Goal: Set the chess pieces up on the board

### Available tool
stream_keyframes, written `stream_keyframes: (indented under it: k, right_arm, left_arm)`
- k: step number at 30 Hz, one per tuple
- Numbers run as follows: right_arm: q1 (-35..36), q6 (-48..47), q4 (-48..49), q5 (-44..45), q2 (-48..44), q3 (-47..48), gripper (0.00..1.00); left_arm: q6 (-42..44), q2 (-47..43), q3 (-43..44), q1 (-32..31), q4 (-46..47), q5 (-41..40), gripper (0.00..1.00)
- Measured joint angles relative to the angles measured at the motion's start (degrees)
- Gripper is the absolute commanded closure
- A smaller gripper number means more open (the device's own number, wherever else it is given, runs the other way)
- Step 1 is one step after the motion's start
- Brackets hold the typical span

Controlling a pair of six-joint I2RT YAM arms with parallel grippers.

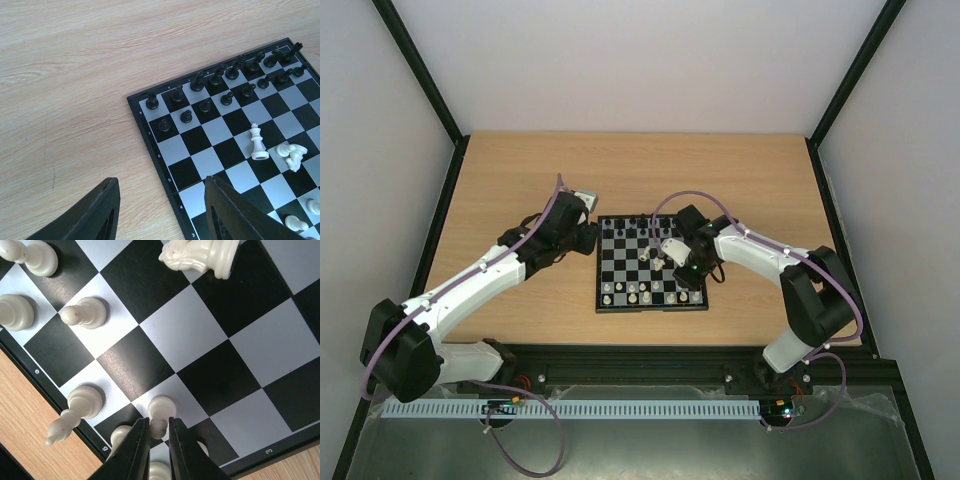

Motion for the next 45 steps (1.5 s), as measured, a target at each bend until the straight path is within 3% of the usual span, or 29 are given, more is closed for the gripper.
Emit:
stream_keyframes:
  k: [6,16,25,33,45]
  right_arm:
    - [0.00,0.02,-1.66,-0.31,0.00,0.72,0.79]
    - [0.02,1.79,-3.74,-2.29,0.70,11.76,0.77]
    - [0.02,5.86,-1.55,-3.17,12.00,17.44,0.77]
    - [0.68,6.47,-0.68,-3.96,16.13,20.22,0.75]
    - [1.25,7.50,-0.04,-1.53,18.60,21.79,0.92]
  left_arm:
    - [0.02,0.00,0.00,0.00,0.00,0.07,0.52]
    - [0.00,0.09,0.00,0.00,-0.17,0.24,0.52]
    - [0.02,0.09,0.00,0.00,-0.24,0.22,0.52]
    - [0.02,0.09,0.00,0.00,-0.24,0.22,0.52]
    - [0.04,0.09,0.00,0.00,-0.26,0.59,0.52]
